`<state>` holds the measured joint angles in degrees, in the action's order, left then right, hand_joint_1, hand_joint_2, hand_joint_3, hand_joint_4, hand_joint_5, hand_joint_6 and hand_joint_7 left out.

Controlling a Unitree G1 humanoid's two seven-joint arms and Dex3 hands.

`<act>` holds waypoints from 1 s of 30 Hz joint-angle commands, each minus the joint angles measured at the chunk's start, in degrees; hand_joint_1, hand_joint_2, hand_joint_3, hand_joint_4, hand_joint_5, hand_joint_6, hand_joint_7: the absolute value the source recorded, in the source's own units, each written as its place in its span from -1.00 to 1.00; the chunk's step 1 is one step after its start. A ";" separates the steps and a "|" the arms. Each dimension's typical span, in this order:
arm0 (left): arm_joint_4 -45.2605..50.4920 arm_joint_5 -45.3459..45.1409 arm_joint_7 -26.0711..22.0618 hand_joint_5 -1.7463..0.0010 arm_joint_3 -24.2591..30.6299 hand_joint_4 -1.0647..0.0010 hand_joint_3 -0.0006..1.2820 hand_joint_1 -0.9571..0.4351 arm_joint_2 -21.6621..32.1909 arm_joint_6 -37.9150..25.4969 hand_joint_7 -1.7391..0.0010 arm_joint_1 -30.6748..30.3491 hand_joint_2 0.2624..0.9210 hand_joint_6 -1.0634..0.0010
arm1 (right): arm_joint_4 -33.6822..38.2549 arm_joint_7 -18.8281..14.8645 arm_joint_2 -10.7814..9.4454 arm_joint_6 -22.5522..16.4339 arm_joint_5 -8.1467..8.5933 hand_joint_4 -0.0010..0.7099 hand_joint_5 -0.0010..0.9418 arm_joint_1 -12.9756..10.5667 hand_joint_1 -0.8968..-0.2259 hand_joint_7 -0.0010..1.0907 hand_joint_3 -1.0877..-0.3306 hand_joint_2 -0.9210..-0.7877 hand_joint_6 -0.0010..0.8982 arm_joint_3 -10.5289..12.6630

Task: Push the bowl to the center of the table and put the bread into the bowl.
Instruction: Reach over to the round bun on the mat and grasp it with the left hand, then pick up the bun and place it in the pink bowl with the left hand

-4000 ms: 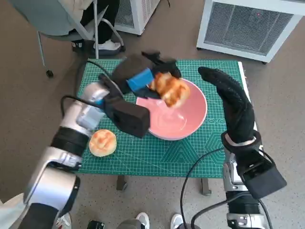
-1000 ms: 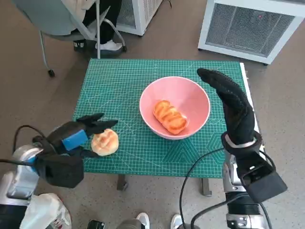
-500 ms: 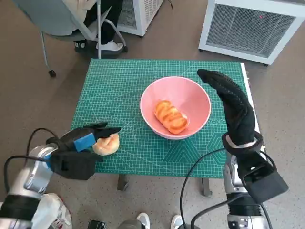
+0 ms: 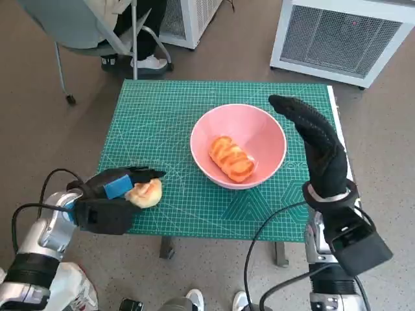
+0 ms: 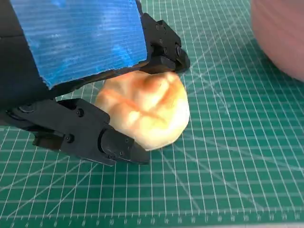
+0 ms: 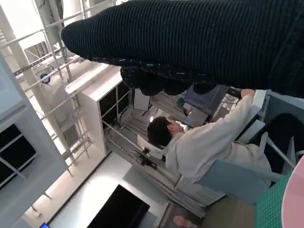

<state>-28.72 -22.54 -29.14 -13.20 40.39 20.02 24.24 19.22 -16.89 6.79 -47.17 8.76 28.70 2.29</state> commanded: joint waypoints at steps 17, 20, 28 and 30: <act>17.36 7.80 -1.41 -0.63 8.19 0.04 -0.78 0.38 0.33 -2.84 -0.23 2.21 1.00 -0.23 | -0.08 -0.39 -0.34 1.67 0.25 -0.98 0.35 -1.02 0.00 0.36 -0.51 -1.00 -1.00 -0.37; 19.54 8.35 -0.93 -0.63 8.74 0.03 -0.79 0.38 -0.78 -4.04 -0.23 4.53 1.00 -0.23 | 0.08 -0.50 -0.40 1.70 0.36 -0.98 0.35 -0.95 0.00 0.36 -0.51 -1.00 -1.00 -0.40; 20.85 7.80 1.68 -0.59 7.28 0.01 -0.80 0.38 -6.35 -4.68 -0.26 12.36 1.00 -0.22 | 0.91 -0.67 -0.45 1.49 0.38 -0.99 0.36 -0.48 0.00 0.36 -0.52 -1.00 -1.00 -0.43; 20.07 7.34 2.24 -0.54 6.41 -0.01 -0.80 0.38 -7.97 -4.31 -0.31 14.29 1.00 -0.21 | 1.11 -0.75 -0.44 1.37 0.43 -0.99 0.36 -0.43 0.00 0.36 -0.52 -1.00 -1.00 -0.43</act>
<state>-8.56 -15.01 -27.76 -5.39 34.79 15.42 35.74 19.30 -16.95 6.39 -46.20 8.84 28.49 2.04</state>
